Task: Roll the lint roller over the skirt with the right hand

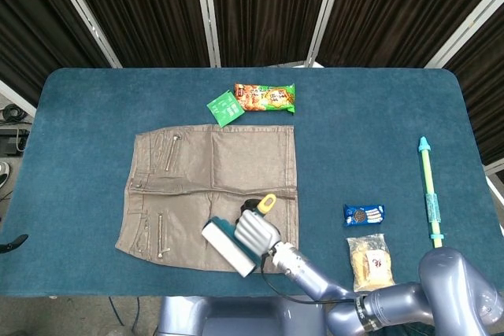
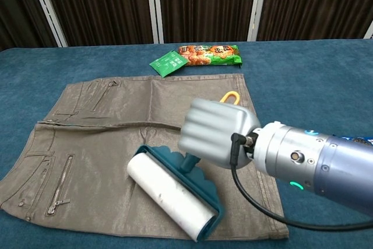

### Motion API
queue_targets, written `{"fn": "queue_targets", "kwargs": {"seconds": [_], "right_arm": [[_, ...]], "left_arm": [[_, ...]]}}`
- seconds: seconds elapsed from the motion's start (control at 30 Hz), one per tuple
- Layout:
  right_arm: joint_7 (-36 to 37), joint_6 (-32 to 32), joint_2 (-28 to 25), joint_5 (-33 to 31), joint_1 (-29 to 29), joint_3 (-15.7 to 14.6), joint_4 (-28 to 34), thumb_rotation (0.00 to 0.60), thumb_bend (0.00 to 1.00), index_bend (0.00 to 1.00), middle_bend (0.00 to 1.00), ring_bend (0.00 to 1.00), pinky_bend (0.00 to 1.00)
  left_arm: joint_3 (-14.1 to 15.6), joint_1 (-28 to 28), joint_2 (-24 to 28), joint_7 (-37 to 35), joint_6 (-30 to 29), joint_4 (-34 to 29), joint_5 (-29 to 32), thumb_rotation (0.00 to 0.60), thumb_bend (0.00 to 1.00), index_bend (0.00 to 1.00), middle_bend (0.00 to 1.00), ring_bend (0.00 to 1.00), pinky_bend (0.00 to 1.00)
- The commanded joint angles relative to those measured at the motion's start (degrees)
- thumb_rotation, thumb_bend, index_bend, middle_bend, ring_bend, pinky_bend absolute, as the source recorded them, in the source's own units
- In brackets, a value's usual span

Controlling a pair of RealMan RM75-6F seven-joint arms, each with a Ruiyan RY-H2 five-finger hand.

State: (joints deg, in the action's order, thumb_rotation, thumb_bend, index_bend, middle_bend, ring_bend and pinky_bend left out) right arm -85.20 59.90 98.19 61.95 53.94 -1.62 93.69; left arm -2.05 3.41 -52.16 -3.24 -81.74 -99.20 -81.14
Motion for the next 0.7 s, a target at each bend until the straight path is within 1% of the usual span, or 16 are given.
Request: {"fn": "queue_targets", "kwargs": {"seconds": [0.03,0.27,0.43,0.57,0.7], "right_arm": [[1.5,0.6,-1.2,-0.6,-0.7,-0.4,-2.4,0.600,0.98,0.47,0.55,0.43,0.47],[6.5,1.1,-4.2,-3.3,-2.8,0.1,-8.6,0.600,0.98,0.47,0.55,0.44,0.47],[9.0,0.8,-6.4,-3.6,-4.0,-0.7,-12.0,0.600,0.98,0.47,0.55,0.44,0.47],[10.3,0.8,-7.4,-3.5,-4.8,-1.2,-13.1,0.600,0.98,0.47,0.55,0.44,0.47],[10.3,1.0,-8.1,-1.9,-4.9,-1.9,-12.0,0.600,0.98,0.48,0.55,0.44,0.47]], "left_arm": [[0.0,0.0,0.0,0.1,0.0,0.0,0.0,0.600,0.00,0.00,0.00,0.00,0.00],[0.1,0.2,-0.3,1.1,0.2,-0.5,-0.3,0.600,0.00,0.00,0.00,0.00,0.00],[0.2,0.3,-0.5,1.8,0.1,-0.9,-0.4,0.600,0.00,0.00,0.00,0.00,0.00],[0.2,0.3,-0.5,2.0,0.1,-1.1,-0.5,0.600,0.00,0.00,0.00,0.00,0.00],[0.3,0.3,-0.5,2.1,0.1,-1.3,-0.7,0.600,0.00,0.00,0.00,0.00,0.00]]}}
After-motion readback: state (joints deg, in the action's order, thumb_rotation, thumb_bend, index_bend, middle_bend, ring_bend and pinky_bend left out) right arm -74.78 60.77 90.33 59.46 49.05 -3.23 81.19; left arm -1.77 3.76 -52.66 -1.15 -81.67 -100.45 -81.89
